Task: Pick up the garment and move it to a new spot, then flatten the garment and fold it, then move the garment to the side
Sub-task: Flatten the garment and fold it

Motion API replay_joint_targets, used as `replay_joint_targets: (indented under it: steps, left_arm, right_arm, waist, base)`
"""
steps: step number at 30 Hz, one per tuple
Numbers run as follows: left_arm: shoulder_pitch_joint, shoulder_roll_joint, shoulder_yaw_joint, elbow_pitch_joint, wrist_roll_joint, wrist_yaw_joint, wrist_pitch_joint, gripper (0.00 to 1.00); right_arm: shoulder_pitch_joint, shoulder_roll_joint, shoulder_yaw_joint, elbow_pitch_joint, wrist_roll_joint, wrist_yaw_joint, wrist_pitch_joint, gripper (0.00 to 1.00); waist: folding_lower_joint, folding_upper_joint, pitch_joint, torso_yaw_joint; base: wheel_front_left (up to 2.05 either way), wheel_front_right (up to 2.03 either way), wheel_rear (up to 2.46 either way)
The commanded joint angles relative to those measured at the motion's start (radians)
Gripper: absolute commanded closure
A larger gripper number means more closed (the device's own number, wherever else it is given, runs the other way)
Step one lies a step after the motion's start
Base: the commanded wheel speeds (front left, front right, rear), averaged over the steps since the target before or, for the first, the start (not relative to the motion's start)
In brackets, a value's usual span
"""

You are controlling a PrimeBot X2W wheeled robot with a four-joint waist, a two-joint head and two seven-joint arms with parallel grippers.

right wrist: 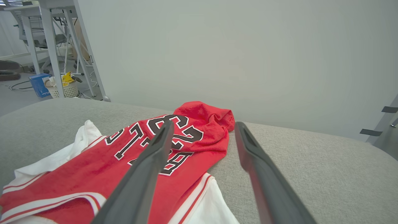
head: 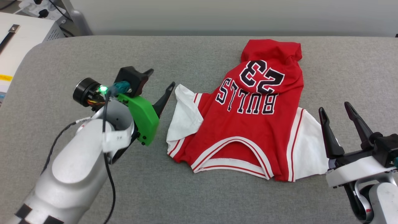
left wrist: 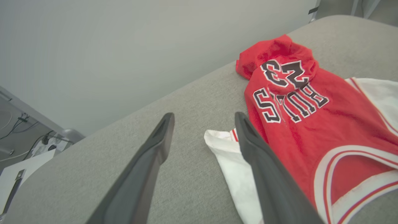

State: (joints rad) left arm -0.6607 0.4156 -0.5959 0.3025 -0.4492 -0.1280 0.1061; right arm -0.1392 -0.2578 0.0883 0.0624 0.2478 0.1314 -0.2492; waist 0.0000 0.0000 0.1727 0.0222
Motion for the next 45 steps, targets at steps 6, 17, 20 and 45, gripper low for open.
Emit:
replay_joint_targets:
  steps: [6,17,20,45]
  left_arm:
    - [-0.145,0.092,-0.274,-0.008,-0.227,-0.003,0.284,0.0]
    - [-0.301,0.133,-0.597,0.026,-0.381,-0.003,0.442,0.0]
    - [-0.32,0.138,-0.639,0.06,-0.376,-0.003,0.427,0.0]
    - [-0.191,0.153,-0.528,0.027,-0.481,0.058,-0.017,1.0]
  right_arm:
    - [0.009,0.016,0.008,-0.023,-0.014,-0.001,0.009,0.0]
    - [-0.04,0.031,0.031,-0.016,-0.011,-0.001,0.0,0.0]
    - [-0.058,0.036,0.037,-0.008,-0.009,-0.001,-0.003,0.0]
    - [-0.03,0.061,0.017,0.042,-0.004,-0.001,-0.012,0.0]
  waist:
    - [0.0,0.0,0.027,-0.037]
    - [0.0,0.0,0.112,-0.094]
    - [0.0,0.0,0.135,-0.108]
    - [0.0,0.0,0.09,-0.041]
  base:
    - [0.0,0.0,0.0]
    - [0.0,0.0,0.0]
    - [0.0,0.0,0.0]
    - [0.0,0.0,0.0]
